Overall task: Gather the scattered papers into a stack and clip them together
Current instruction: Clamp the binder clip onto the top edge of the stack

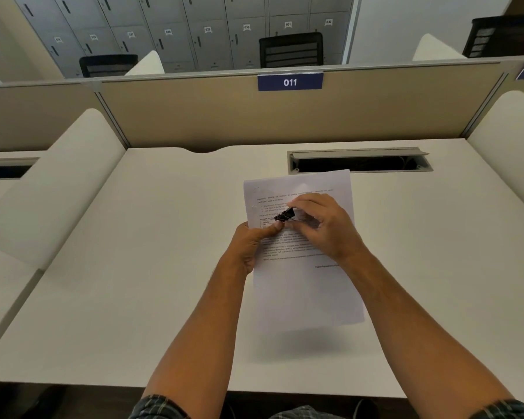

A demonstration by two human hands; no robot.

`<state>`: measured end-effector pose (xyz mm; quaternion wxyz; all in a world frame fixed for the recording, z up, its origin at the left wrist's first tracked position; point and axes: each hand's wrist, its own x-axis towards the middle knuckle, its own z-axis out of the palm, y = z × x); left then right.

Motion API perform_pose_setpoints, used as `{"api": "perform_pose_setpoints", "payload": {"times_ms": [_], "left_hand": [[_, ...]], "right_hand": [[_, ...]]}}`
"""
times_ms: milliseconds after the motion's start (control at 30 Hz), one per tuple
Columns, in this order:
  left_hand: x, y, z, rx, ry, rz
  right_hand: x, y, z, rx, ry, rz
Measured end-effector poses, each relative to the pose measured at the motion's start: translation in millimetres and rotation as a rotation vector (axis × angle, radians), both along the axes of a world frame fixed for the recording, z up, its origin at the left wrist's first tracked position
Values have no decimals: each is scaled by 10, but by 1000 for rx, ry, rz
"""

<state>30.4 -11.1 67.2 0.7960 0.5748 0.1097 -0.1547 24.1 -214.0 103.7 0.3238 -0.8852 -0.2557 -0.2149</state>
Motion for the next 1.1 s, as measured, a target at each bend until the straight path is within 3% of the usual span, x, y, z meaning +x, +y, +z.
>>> {"api": "perform_pose_setpoints", "payload": {"times_ms": [300,600,967,1100], "left_hand": [[2,52,13,44,-27,-47],[1,55,47,68,-47,-96],[-3,17,170,260,-194,-50],[8,-13,203,496,-265,-2]], "right_hand": [[92,-144,34,-216,-57,150],[103,-115,-59,-228,-111,128],[64,-69,64,-95,-189,-30],[115,-110,297,-124,-248,-14]]}}
